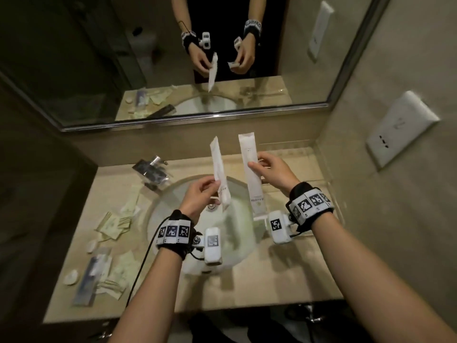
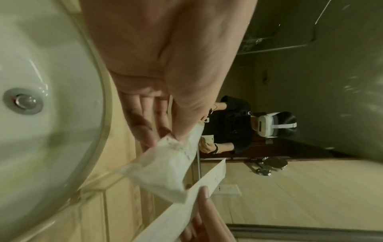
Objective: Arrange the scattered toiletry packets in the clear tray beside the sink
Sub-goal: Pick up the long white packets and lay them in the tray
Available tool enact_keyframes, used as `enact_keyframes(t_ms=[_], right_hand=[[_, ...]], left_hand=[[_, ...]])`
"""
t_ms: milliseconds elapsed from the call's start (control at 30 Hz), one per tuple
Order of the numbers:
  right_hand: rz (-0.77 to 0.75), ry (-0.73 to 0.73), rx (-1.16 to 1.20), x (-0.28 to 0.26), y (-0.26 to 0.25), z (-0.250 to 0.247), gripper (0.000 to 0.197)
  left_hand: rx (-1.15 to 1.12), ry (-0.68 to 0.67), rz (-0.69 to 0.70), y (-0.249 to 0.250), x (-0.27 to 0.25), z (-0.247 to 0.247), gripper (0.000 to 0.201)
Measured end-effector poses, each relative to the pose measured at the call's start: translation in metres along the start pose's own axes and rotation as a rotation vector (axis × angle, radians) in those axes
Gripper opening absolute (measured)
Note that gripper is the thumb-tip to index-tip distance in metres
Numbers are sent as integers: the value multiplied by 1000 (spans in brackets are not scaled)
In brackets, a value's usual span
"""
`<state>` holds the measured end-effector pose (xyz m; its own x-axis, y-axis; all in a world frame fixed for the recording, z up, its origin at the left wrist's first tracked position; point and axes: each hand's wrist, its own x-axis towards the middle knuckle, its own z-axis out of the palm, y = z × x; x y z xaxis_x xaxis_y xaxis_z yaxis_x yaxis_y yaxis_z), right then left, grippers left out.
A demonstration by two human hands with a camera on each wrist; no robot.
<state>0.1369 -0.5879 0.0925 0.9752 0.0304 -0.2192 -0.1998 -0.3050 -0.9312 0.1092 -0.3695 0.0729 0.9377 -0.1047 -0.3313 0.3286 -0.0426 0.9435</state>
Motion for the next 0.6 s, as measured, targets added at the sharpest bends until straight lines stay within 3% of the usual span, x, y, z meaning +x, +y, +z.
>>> enact_keyframes(t_ms=[167, 367, 467, 600], right_hand=[[-6, 36, -178, 3, 37, -46, 34], [79, -13, -530, 3, 91, -67, 21], [140, -117, -653, 4, 115, -64, 16], [234, -307, -876, 6, 143, -56, 28]], left_hand=[[-19, -2, -28, -12, 10, 55, 7], [-57, 42, -106, -38, 25, 78, 24], [-92, 73, -155, -52, 32, 82, 28], [-166, 73, -175, -66, 34, 80, 26]])
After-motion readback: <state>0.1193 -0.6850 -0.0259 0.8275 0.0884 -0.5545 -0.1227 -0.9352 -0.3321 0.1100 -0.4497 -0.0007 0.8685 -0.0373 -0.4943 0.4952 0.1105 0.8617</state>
